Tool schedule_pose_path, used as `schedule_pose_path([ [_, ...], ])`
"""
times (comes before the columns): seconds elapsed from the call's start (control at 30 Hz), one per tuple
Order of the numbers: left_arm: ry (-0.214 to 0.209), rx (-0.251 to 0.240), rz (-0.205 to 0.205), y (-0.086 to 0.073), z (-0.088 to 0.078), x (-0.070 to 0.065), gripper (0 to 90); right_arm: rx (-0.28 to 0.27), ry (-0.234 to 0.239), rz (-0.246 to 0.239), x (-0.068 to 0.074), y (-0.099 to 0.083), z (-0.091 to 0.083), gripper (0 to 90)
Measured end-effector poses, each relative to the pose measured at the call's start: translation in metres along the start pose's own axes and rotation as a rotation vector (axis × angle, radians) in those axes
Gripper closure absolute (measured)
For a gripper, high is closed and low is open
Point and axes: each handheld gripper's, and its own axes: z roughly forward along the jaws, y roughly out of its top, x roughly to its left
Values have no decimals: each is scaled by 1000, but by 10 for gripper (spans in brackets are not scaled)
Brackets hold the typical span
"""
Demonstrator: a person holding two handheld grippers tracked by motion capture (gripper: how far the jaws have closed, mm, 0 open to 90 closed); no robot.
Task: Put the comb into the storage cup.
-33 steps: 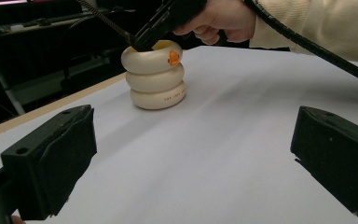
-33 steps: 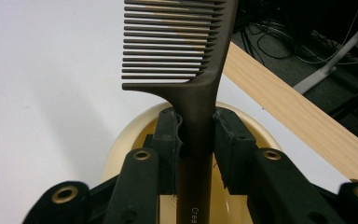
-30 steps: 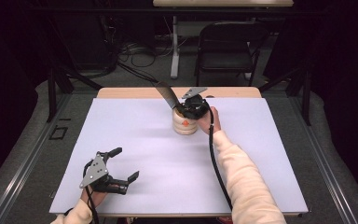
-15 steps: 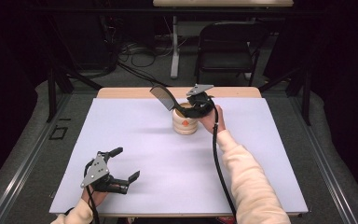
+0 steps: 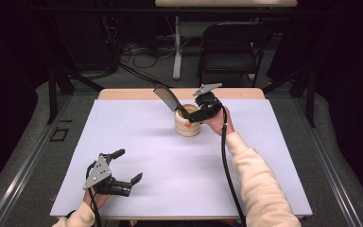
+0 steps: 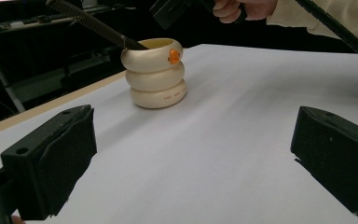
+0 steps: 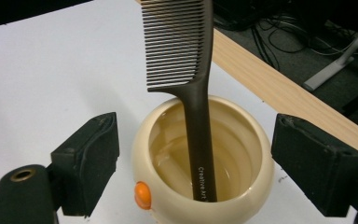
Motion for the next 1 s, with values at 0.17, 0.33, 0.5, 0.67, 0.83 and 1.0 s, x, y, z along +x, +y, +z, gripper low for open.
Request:
schedule_pose_path([
  [0.17, 13, -4, -5, -1, -4, 0, 2, -6, 13, 13, 0, 0, -7, 95],
  [0.33, 15, 3, 1, -1, -3, -1, 2, 12, 23, 19, 0, -4, -13, 49],
  [0.5, 13, 4, 1, -1, -4, -1, 2, 10, 43, 29, 0, -6, -23, 15],
  [0.67, 10, 5, 1, -1, -4, -1, 2, 14, 66, 32, 2, -9, -32, 0],
  [0.83, 6, 5, 6, -1, -2, -1, 2, 25, 103, 39, 6, -16, -40, 0],
  [1.0, 3, 7, 4, -1, -1, -1, 2, 20, 117, 41, 9, -23, -47, 0],
])
